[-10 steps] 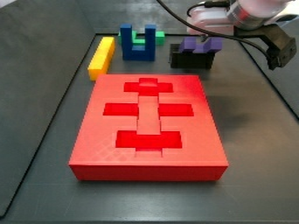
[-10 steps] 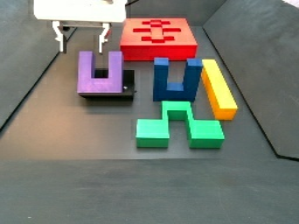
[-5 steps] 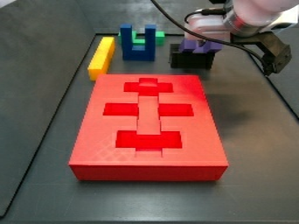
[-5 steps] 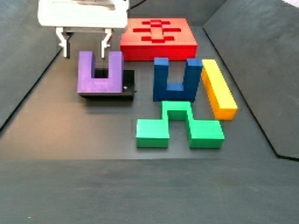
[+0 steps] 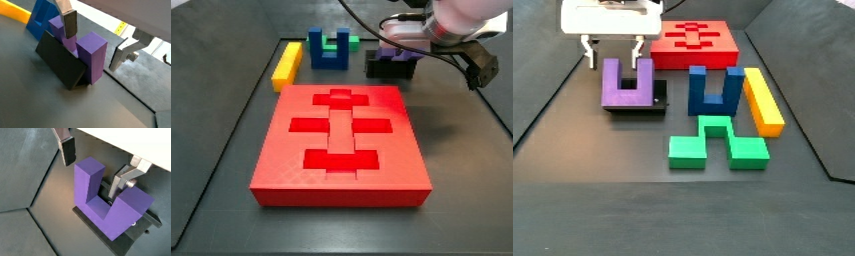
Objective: Pick up the purple object. Move up. Place the purple object on the fixture. Regrasp the purple object. Move to above the board. Insert the purple object.
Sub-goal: Regrasp the purple object.
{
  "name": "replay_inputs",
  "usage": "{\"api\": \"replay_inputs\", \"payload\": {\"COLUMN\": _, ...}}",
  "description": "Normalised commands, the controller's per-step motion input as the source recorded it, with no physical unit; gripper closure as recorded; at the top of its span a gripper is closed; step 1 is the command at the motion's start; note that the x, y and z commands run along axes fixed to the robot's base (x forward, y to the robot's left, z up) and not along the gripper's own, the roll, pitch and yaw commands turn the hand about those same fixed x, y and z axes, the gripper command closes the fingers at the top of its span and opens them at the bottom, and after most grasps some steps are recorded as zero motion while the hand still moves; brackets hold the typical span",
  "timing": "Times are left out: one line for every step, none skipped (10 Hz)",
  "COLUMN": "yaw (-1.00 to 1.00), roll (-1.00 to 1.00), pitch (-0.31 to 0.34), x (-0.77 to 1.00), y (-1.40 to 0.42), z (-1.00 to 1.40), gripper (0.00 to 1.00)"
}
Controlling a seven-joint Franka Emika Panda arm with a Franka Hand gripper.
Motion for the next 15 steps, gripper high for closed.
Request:
{"api": "replay_inputs", "payload": {"yaw": -0.14, "roll": 0.21, "pitch": 0.137, "x": 0.02, "y": 0.00, "z": -0.04, "gripper": 0.00}}
{"api": "replay_inputs", "payload": {"yaw": -0.05, "roll": 0.51, "pitch": 0.191, "x": 0.00, "y": -0.01, "z": 0.00, "gripper": 0.00}}
{"api": "replay_inputs", "payload": {"yaw": 0.00, "roll": 0.68, "pitch": 0.203, "x": 0.00, "y": -0.03, "z": 0.00, "gripper": 0.00}}
{"api": "replay_inputs", "payload": {"yaw": 0.00, "roll": 0.72, "pitch": 0.154, "x": 0.00, "y": -0.04, "z": 0.00, "gripper": 0.00}}
{"api": "replay_inputs", "payload": {"yaw": 0.00, "roll": 0.23, "pitch": 0.014, "x": 0.00, "y": 0.00, "z": -0.06, "gripper": 0.00}}
{"api": "replay_inputs", "payload": {"yaw": 0.00, "roll": 0.00, "pitch": 0.000, "x": 0.00, "y": 0.00, "z": -0.04, "gripper": 0.00}}
{"api": "replay_inputs", "payload": {"yaw": 0.00, "roll": 0.00, "pitch": 0.000, "x": 0.01, "y": 0.00, "z": -0.14, "gripper": 0.00}}
{"api": "replay_inputs", "payload": {"yaw": 0.00, "roll": 0.00, "pitch": -0.009, "x": 0.00, "y": 0.00, "z": -0.16, "gripper": 0.00}}
{"api": "replay_inputs", "payload": {"yaw": 0.00, "roll": 0.00, "pitch": 0.000, "x": 0.00, "y": 0.01, "z": -0.02, "gripper": 0.00}}
{"api": "replay_inputs", "payload": {"yaw": 0.00, "roll": 0.01, "pitch": 0.000, "x": 0.00, "y": 0.00, "z": 0.00, "gripper": 0.00}}
{"api": "replay_inputs", "payload": {"yaw": 0.00, "roll": 0.01, "pitch": 0.000, "x": 0.00, "y": 0.00, "z": 0.00, "gripper": 0.00}}
{"api": "replay_inputs", "payload": {"yaw": 0.00, "roll": 0.09, "pitch": 0.000, "x": 0.00, "y": 0.00, "z": -0.01, "gripper": 0.00}}
{"api": "replay_inputs", "payload": {"yaw": 0.00, "roll": 0.00, "pitch": 0.000, "x": 0.00, "y": 0.00, "z": 0.00, "gripper": 0.00}}
{"api": "replay_inputs", "payload": {"yaw": 0.00, "roll": 0.00, "pitch": 0.000, "x": 0.00, "y": 0.00, "z": 0.00, "gripper": 1.00}}
{"api": "replay_inputs", "payload": {"yaw": 0.00, "roll": 0.00, "pitch": 0.000, "x": 0.00, "y": 0.00, "z": 0.00, "gripper": 1.00}}
